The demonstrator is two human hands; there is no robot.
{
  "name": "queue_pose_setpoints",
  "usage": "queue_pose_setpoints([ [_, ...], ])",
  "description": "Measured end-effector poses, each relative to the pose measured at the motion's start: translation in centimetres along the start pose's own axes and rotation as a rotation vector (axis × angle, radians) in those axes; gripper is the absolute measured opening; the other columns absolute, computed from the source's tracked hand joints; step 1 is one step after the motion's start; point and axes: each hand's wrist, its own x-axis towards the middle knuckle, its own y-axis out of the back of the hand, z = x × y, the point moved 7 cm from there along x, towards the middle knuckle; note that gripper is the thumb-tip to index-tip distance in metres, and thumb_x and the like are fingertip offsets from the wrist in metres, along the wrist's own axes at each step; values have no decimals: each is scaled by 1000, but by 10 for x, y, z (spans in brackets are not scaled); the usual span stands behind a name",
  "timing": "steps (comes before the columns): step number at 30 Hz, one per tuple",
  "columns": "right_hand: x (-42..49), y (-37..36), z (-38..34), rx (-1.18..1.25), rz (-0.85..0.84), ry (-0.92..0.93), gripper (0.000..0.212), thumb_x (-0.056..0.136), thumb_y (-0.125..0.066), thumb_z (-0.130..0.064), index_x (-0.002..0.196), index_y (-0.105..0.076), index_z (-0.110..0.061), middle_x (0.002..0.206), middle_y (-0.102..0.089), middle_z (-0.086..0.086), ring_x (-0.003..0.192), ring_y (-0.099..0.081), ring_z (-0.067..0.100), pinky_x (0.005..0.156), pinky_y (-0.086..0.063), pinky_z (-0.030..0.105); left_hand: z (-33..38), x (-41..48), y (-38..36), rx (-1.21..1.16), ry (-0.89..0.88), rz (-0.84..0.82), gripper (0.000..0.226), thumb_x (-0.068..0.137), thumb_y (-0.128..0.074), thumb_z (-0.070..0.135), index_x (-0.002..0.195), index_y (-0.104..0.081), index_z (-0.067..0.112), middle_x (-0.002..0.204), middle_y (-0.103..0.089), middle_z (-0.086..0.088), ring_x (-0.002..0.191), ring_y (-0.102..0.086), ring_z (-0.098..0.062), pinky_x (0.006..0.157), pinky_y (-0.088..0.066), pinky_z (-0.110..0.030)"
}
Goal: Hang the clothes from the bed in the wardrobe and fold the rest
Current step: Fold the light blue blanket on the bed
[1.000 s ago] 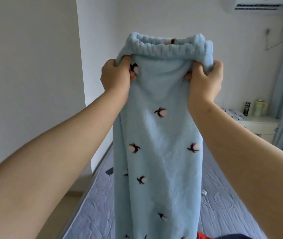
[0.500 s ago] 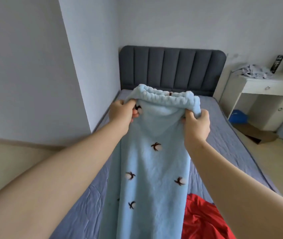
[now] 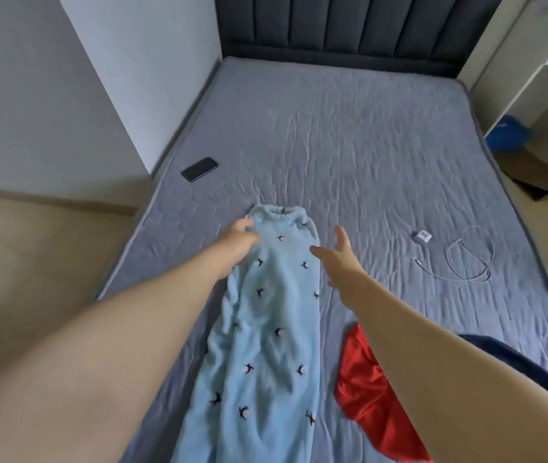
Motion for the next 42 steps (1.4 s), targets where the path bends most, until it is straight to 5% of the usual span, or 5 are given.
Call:
queue_pose_setpoints([
  [14,-119,-112,320,-55,10,-581,38,91,-50,-16,129,-44,-22,69,-47,1,57,-42,14,59,-37,26,-351,-85,-36,190,355,-100,18,92,-45,10,83,-55,21,92,-60,-3,62,-58,-9,50,-41,-17],
  [20,-164,-142,431,-199,55,-684,47,87,-54,-13,132,-43,-19,114,-52,5,77,-55,19,69,-46,28,-471,-113,-67,304,425,-232,42,90,-57,18,130,-46,11,134,-50,-4,121,-48,-21,91,-36,-24],
  [25,-163,-122,481,-325,210,-716,83,76,-65,-26,144,-18,-29,147,-27,4,128,-37,33,105,-32,50,-504,-133,-97,84,536,-238,62,80,-71,23,132,-38,19,121,-51,1,97,-52,-10,78,-43,-24],
  [31,-185,-122,496,-159,85,-727,32,78,-70,-22,101,-51,-13,82,-57,2,69,-54,15,56,-40,26,-504,-163,-100,-44,591,-161,26,70,-70,29,92,-64,16,76,-64,3,72,-61,-13,60,-49,-22],
  [42,-205,-178,475,37,-262,-781,23,82,-69,-27,94,-50,-21,74,-63,-1,44,-48,9,44,-33,20,-492,-148,-36,93,457,-199,9,88,-60,33,89,-54,26,75,-62,0,45,-57,-4,38,-40,-18],
])
